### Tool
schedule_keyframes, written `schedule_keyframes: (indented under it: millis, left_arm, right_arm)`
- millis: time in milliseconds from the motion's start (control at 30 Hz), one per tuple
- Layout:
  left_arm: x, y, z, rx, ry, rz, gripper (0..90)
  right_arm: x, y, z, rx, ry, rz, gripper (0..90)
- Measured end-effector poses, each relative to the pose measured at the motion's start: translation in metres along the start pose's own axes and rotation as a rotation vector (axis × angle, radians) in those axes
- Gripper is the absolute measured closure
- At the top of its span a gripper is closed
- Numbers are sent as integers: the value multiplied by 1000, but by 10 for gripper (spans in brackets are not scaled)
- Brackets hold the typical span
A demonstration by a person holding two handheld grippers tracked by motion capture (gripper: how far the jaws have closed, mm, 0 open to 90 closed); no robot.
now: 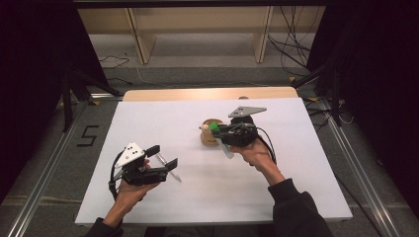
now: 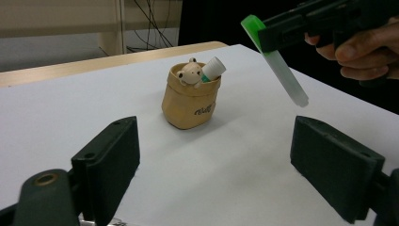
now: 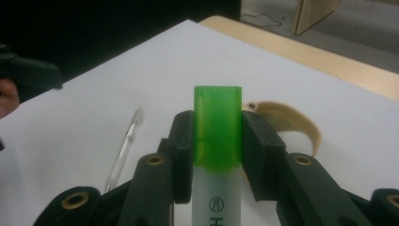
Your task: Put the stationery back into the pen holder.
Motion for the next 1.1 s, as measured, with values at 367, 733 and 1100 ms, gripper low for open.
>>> schedule_keyframes:
  millis: [367, 733, 1100]
  left_arm:
    - [0, 0, -1, -15, 15, -4, 157]
    - [-1, 0, -2, -17, 24, 1, 157]
    - [0, 0, -3, -17, 30, -1, 157]
  right_arm:
    - [9, 5, 33, 78, 22, -39, 673]
    - [8, 14, 59, 114, 40, -46, 673]
    - [15, 25, 65, 119, 53, -74, 673]
Point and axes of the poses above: each handheld gripper's, and its own axes: y roughly forward along the jaws, z roughly out of its top, x roughly to its right, the point moved 9 cm from there along y, roughly forward along the jaws, and after that the axes turned 6 degrees about -z, right-handed, at the moved point
